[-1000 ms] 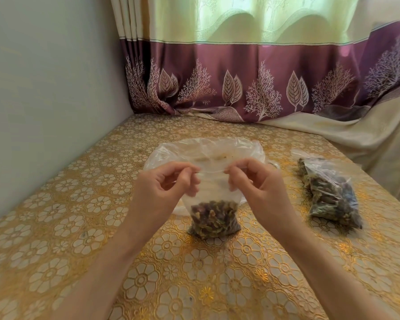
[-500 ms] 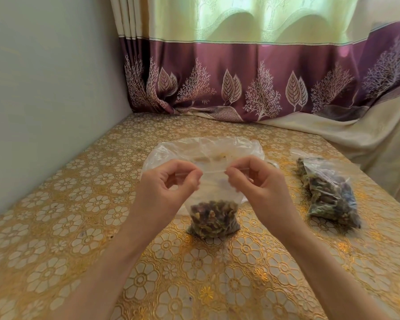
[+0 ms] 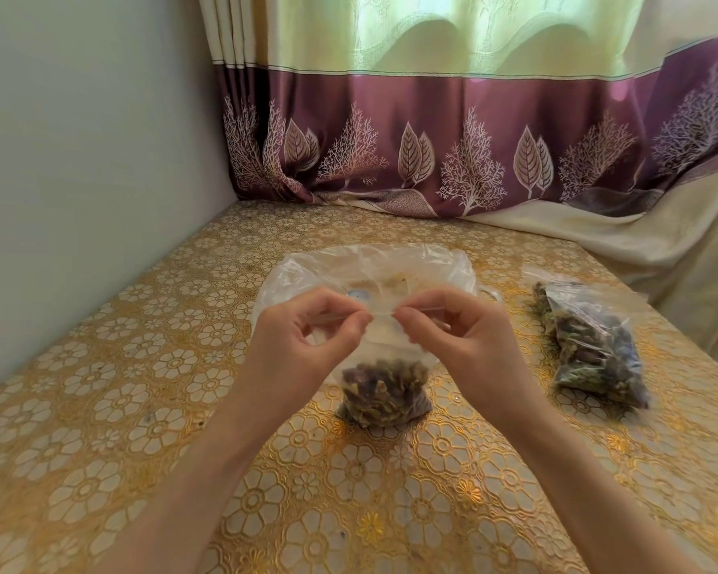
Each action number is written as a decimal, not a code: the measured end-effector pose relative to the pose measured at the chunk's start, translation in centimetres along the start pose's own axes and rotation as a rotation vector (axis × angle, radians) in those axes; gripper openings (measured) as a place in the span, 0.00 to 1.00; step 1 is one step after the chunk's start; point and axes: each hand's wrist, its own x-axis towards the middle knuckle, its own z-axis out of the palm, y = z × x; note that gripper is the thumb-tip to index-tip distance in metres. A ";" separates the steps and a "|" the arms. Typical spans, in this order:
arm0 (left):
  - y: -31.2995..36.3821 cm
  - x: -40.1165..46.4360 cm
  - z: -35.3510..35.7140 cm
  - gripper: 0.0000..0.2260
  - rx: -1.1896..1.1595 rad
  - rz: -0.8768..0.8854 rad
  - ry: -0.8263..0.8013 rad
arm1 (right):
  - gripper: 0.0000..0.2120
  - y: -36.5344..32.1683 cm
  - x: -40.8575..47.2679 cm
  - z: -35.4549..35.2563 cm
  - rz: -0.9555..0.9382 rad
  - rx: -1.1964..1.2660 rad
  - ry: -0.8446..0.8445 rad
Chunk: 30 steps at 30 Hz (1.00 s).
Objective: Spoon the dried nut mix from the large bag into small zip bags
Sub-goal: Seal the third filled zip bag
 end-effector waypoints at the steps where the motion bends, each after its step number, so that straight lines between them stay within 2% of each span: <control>1: 0.0 0.0 0.0 0.05 0.003 0.005 -0.002 | 0.07 0.0 0.0 0.0 -0.002 -0.007 0.005; 4: 0.2 0.0 0.0 0.04 0.000 0.013 -0.010 | 0.08 0.0 0.0 0.1 -0.012 -0.023 0.009; 11: 0.3 -0.1 0.0 0.10 0.076 0.086 -0.023 | 0.07 0.1 -0.3 0.4 -0.004 0.005 -0.024; 15: 0.3 -0.1 0.2 0.02 0.070 0.110 -0.014 | 0.05 0.2 -0.3 0.5 -0.019 -0.004 -0.034; 21: 0.2 -0.2 0.2 0.02 0.089 0.101 -0.002 | 0.09 0.4 -0.2 0.8 -0.045 0.000 -0.032; 26: 0.3 -0.2 0.5 0.05 0.164 0.154 -0.039 | 0.08 0.5 -0.4 0.9 -0.040 -0.014 -0.029; 30: 0.3 -0.2 0.8 0.03 0.232 0.134 -0.012 | 0.06 0.7 -0.4 1.0 -0.017 -0.070 -0.011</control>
